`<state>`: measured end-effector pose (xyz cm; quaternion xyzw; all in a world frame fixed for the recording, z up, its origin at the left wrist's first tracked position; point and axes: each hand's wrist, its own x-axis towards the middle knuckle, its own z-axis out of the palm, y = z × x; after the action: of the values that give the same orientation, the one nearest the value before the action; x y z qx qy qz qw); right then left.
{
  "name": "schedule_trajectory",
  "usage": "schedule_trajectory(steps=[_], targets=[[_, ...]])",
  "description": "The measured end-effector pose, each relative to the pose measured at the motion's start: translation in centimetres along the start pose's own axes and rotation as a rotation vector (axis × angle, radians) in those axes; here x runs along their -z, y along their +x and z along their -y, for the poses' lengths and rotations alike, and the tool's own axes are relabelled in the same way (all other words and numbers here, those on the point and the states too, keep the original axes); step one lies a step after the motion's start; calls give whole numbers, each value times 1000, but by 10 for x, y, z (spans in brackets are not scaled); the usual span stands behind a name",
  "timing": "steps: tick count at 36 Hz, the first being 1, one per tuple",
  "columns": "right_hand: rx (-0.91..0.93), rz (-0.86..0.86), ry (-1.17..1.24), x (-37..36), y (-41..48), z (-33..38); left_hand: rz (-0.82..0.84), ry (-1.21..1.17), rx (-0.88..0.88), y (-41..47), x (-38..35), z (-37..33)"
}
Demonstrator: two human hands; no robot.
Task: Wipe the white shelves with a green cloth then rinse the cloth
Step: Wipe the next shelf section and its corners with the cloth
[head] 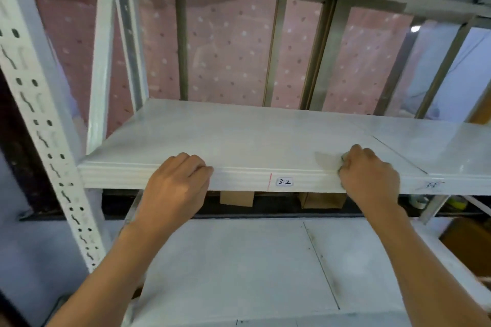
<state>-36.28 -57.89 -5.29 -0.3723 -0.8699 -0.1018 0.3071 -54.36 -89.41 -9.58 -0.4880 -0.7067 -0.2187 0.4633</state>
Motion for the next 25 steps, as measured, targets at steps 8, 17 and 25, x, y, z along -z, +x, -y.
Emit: schedule_trajectory(steps=[8,17,25], targets=[[251,-96,156,10,-45,186,62,146,122,-34,47,57],[509,23,253,42,-76,347,96,198,213,-60,95,94],[651,65,408,48,-79,418,-12,200,347,-82,133,95]])
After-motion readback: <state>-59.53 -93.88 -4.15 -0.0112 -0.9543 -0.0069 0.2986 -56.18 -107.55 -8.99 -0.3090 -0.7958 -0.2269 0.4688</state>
